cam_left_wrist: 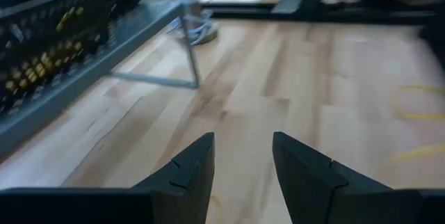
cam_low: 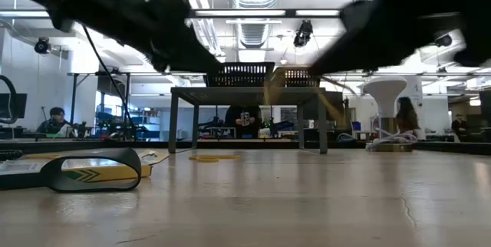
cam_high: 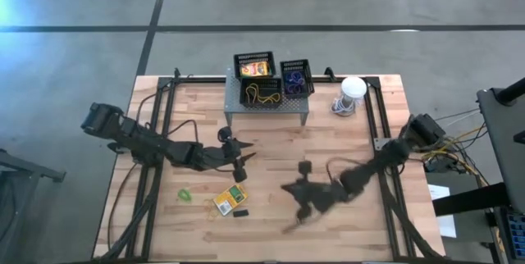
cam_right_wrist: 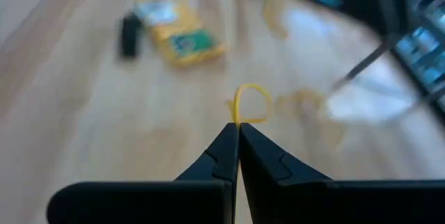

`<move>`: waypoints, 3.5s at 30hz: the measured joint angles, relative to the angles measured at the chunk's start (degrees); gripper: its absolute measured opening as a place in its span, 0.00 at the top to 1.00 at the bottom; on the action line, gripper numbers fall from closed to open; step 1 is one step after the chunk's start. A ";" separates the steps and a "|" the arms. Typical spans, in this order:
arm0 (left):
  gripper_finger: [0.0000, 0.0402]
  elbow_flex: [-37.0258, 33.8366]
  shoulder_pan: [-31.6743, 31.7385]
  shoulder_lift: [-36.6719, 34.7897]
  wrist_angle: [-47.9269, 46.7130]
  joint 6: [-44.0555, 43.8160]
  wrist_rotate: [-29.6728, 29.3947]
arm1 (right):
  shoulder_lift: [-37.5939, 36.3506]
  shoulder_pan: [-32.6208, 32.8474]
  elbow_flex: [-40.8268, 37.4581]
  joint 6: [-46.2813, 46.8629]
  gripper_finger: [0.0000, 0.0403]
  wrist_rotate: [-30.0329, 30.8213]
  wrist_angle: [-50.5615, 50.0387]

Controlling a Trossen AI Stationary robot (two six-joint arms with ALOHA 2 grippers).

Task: Pick & Place Office Desk Supplies
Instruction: Put the yellow rubber band into the bottom left black bin

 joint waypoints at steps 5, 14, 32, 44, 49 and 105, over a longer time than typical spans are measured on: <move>0.63 0.02 -3.24 -6.73 -9.49 0.27 -3.03 | -0.01 -10.64 -1.03 -12.90 0.98 -14.12 11.30; 0.63 -1.67 -5.48 -14.24 -22.56 -2.95 -9.35 | -0.11 -26.14 0.52 -23.35 0.98 -28.62 43.81; 0.63 -15.27 -5.52 -14.33 -9.19 -20.87 -9.86 | -0.20 -44.17 28.80 -27.70 0.98 -21.23 -13.46; 0.63 -16.54 -5.50 -14.33 -8.50 -23.67 -9.86 | -0.10 -44.61 28.61 -26.08 0.98 -16.61 -15.67; 0.63 -16.61 -5.50 -14.33 -8.56 -22.79 -9.86 | -0.10 -44.74 28.56 -23.89 0.95 -16.59 -18.29; 0.63 -14.09 -4.28 -8.62 -5.99 -6.65 1.73 | -5.92 -13.75 -19.03 19.23 0.76 -14.86 30.76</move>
